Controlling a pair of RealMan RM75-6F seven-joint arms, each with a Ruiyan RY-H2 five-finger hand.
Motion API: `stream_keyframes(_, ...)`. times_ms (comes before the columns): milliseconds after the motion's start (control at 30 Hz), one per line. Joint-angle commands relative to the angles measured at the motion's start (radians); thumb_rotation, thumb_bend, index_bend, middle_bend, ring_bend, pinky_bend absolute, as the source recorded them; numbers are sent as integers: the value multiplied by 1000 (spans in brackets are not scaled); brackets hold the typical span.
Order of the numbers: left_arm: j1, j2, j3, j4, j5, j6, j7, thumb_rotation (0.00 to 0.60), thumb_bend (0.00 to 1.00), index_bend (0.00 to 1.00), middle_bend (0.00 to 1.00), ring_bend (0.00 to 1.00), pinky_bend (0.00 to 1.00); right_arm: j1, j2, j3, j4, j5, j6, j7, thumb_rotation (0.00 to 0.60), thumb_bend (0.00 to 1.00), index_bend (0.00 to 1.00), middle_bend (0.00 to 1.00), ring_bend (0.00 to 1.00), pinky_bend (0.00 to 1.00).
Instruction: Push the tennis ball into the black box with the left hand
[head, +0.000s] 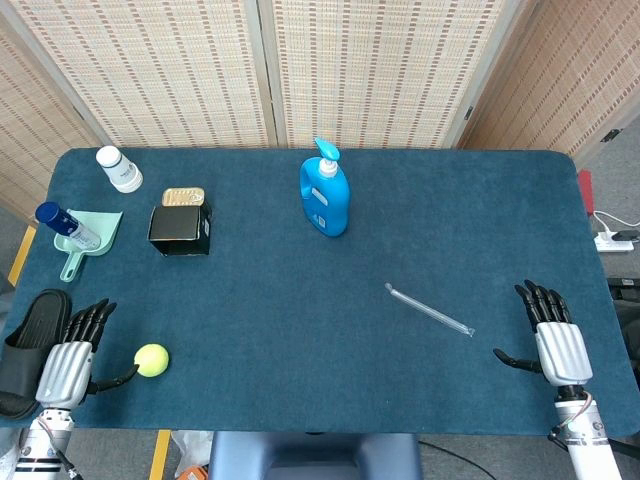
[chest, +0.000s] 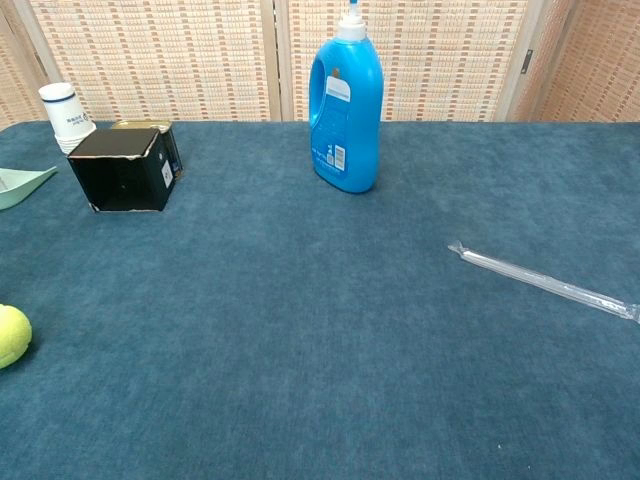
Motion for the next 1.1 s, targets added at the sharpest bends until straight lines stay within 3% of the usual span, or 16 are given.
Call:
stream_keyframes(33,-1,-3,2,-6,5,3,13,345,166,0,0,0,0,-4,3,-2,4,1,1,12,600,0,0,0,0,0)
stream_keyframes(400,-4,8,0,-32,23,15,36,348,166,1,0,0,0,-8,8,-3,14,-2,1,44,600,0,0,0,0,0)
stream_keyframes(433,-7,9,-4,-31,27,20,40,348,166,40,15,13,18,-7,9,-3,12,-1,-2,44,600,0,0,0,0,0)
stream_keyframes(500,-7,-10,-20,-9,44,53,19,291,166,331,254,237,289,-5,10,-2,9,-3,-3,43,600,0,0,0,0,0)
stream_keyframes(567,-3,-31,-28,26,60,82,-44,195,167,836,785,737,786,-1,11,-3,7,-6,-7,42,600,0,0,0,0,0)
stream_keyframes(633,0,-47,-30,72,81,110,-64,184,166,995,986,960,968,1,10,-3,7,-5,-12,38,600,0,0,0,0,0)
stream_keyframes(733,17,-64,-17,111,90,136,-67,389,215,1000,1000,1000,1000,4,10,-4,6,-3,-21,36,600,0,0,0,0,0)
stream_keyframes(767,26,-65,-12,114,89,143,-69,514,278,1000,1000,1000,1000,5,11,-5,6,-3,-23,36,600,0,0,0,0,0)
stream_keyframes(800,34,-62,-5,116,94,152,-70,572,347,1000,1000,1000,1000,4,12,-5,6,-4,-22,38,600,0,0,0,0,0)
stream_keyframes(933,104,-53,43,128,130,243,-37,600,611,1000,1000,1000,1000,3,17,-5,7,-3,-23,56,600,0,0,0,0,0)
stream_keyframes(1100,196,-100,142,223,204,322,-38,600,663,1000,1000,1000,1000,6,22,-9,5,-8,-29,60,600,0,0,0,0,0)
